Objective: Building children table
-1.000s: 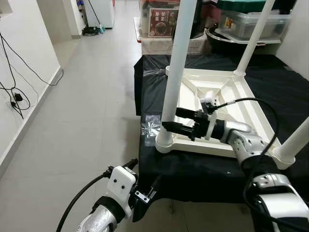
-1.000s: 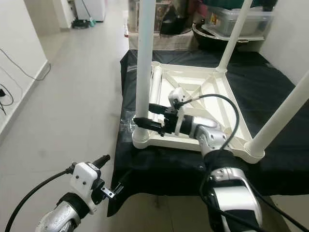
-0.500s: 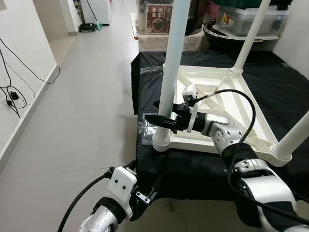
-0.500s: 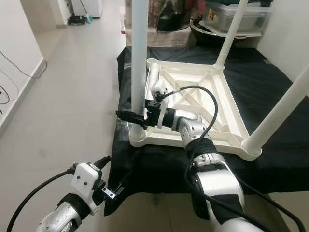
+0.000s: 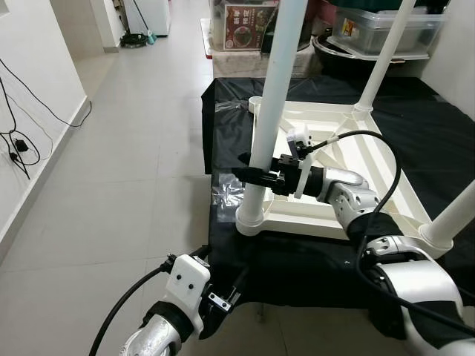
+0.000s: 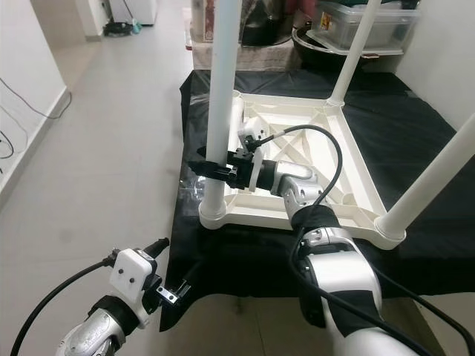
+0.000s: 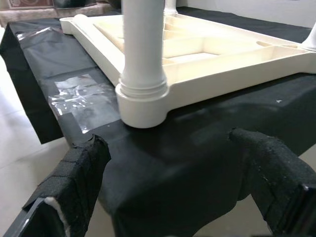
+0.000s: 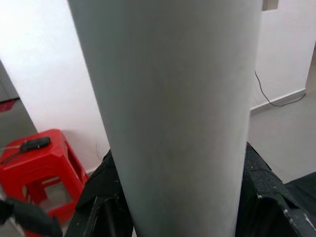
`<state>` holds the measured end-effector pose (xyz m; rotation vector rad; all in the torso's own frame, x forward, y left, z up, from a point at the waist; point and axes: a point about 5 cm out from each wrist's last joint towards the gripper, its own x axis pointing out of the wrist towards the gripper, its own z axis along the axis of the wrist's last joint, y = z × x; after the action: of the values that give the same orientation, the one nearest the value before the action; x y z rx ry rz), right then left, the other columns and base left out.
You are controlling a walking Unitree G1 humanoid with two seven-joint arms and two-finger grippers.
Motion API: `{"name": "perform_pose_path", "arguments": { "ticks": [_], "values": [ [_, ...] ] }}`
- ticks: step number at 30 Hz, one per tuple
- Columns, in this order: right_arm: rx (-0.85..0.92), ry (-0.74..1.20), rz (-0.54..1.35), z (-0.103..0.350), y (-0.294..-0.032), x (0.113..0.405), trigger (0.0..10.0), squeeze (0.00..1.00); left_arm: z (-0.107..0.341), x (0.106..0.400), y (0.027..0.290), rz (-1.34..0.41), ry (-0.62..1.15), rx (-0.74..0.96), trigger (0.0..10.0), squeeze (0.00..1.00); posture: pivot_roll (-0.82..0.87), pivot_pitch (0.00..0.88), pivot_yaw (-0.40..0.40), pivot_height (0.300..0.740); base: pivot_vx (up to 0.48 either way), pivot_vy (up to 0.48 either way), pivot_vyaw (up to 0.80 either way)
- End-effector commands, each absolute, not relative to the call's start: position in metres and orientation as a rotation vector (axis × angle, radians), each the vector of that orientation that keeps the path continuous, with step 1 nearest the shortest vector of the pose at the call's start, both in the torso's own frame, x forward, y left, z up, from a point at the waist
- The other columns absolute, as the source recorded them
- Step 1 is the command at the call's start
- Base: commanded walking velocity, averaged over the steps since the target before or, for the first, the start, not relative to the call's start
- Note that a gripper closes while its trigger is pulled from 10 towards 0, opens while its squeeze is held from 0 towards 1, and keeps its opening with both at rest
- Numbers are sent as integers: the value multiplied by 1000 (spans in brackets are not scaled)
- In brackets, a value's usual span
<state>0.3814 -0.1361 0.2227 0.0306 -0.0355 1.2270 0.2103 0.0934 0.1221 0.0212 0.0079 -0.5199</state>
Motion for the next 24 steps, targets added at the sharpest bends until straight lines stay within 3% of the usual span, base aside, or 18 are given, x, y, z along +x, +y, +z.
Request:
{"name": "perform_pose_path", "arguments": {
  "ticks": [1, 7, 8, 9, 11, 12, 14, 16, 18, 20, 22, 24],
  "values": [
    [53, -2, 1225, 211, -144, 378, 0, 0, 119, 209, 94, -521, 27, 32, 10000, 0, 150, 100, -53, 740, 0, 0, 0],
    [31, 19, 1171, 200, -163, 372, 0, 0, 117, 210, 94, -530, 31, 30, 10000, 0, 128, 87, -41, 740, 0, 0, 0],
    [7, 39, 1042, 193, -171, 374, 0, 0, 117, 211, 94, -533, 32, 29, 10000, 0, 120, 81, -38, 740, 0, 0, 0],
    [7, 39, 1042, 193, -171, 374, 0, 0, 117, 211, 94, -533, 32, 29, 10000, 0, 120, 81, -38, 740, 0, 0, 0],
    [-33, 44, 701, 179, -182, 377, 0, 0, 116, 212, 94, -537, 35, 29, 10000, 0, 112, 75, -31, 740, 0, 0, 0],
    [-33, 44, 701, 179, -182, 377, 0, 0, 116, 212, 94, -537, 35, 29, 10000, 0, 112, 75, -31, 740, 0, 0, 0],
    [-35, 28, 394, 171, -187, 376, 0, 0, 115, 213, 94, -541, 37, 31, 10000, 0, 108, 70, -28, 740, 0, 0, 0],
    [-35, 28, 394, 171, -187, 376, 0, 0, 115, 213, 94, -541, 37, 31, 10000, 0, 108, 70, -28, 740, 0, 0, 0],
    [-66, 27, 142, 163, -191, 364, 0, 0, 115, 213, 94, -544, 37, 35, 10000, 0, 108, 64, -29, 740, 0, 0, 0],
    [-66, 27, 142, 163, -191, 364, 0, 0, 115, 213, 94, -544, 37, 35, 10000, 0, 108, 64, -29, 740, 0, 0, 0],
    [-81, 30, -83, 157, -198, 350, 0, 0, 115, 213, 94, -546, 37, 36, 10000, 0, 106, 65, -30, 740, 0, 0, 0],
    [-68, 35, -191, 155, -202, 343, 0, 0, 115, 213, 94, -546, 36, 35, 10000, 0, 107, 66, -30, 740, 0, 0, 0]
  ]
}}
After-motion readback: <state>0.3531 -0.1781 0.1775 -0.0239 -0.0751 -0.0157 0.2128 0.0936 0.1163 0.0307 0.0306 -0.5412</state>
